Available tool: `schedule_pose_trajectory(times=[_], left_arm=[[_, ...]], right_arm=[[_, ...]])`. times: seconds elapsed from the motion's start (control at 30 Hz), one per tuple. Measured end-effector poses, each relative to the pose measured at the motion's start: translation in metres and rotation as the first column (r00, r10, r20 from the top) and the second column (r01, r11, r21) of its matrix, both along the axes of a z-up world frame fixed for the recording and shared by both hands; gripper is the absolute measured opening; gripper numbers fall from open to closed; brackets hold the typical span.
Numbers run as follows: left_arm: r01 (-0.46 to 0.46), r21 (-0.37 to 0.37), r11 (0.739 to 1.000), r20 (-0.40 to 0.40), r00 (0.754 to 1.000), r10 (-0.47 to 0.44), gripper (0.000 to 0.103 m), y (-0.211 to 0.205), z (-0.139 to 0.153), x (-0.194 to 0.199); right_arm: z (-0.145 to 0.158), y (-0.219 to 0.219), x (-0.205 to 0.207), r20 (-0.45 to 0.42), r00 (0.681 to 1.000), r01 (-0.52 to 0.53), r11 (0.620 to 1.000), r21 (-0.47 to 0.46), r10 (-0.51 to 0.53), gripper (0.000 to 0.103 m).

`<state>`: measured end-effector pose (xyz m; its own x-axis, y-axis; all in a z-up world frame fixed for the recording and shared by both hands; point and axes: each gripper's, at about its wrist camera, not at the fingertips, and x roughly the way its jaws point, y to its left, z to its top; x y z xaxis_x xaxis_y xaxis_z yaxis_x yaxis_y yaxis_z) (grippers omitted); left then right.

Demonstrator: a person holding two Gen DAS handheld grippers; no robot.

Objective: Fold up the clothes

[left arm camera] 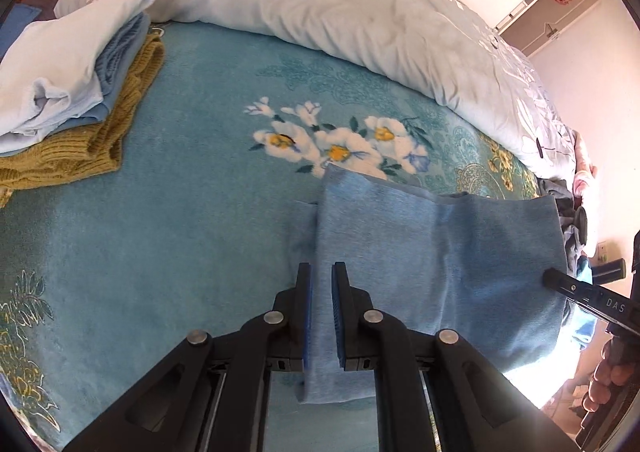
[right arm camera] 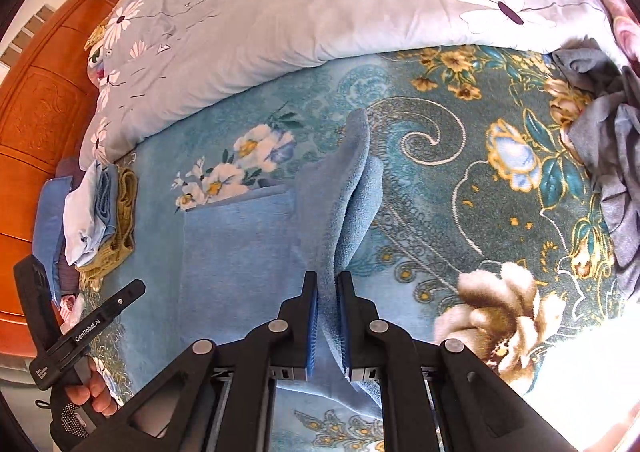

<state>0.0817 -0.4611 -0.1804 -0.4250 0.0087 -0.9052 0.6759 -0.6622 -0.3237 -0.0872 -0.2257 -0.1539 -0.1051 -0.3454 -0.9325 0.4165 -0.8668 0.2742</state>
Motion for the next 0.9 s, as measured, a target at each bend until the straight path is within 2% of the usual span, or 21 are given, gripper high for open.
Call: schedule_pose_trajectory(times=[0.1, 0.23, 0.33, 0.43, 0.53, 0.7, 0.9], left_arm=[[-0.021, 0.008, 1.000, -0.016, 1.000, 0.021, 0.010, -0.012, 0.003, 0.018], [-0.052, 0.020, 0.998, -0.021, 0.998, 0.052, 0.010, -0.030, 0.002, 0.040], [-0.072, 0.027, 0.997, -0.018, 0.997, 0.072, 0.010, -0.042, -0.001, 0.056], [-0.089, 0.039, 0.995, -0.008, 0.996, 0.089, 0.010, -0.052, -0.006, 0.069], [-0.095, 0.048, 0.994, 0.003, 0.995, 0.095, 0.010, -0.058, -0.012, 0.078], [-0.086, 0.058, 0.995, 0.012, 0.996, 0.086, 0.011, -0.061, -0.021, 0.083], [-0.034, 0.060, 0.998, -0.009, 0.999, 0.034, 0.011, -0.058, -0.021, 0.067]], right_arm=[[0.007, -0.041, 0.006, -0.011, 1.000, -0.029, 0.999, 0.035, 0.029, 0.010], [0.003, -0.094, 0.016, 0.006, 0.999, -0.041, 0.998, 0.037, 0.041, 0.010], [-0.012, -0.131, 0.025, 0.015, 0.999, -0.045, 0.998, 0.047, 0.045, 0.010], [-0.039, -0.157, 0.040, 0.058, 0.997, -0.048, 0.997, 0.067, 0.044, 0.009], [-0.059, -0.174, 0.058, 0.080, 0.995, -0.067, 0.994, 0.087, 0.060, 0.008], [-0.075, -0.188, 0.077, 0.085, 0.991, -0.108, 0.989, 0.098, 0.099, 0.008], [-0.069, -0.182, 0.082, 0.072, 0.991, -0.115, 0.992, 0.049, 0.111, 0.011]])
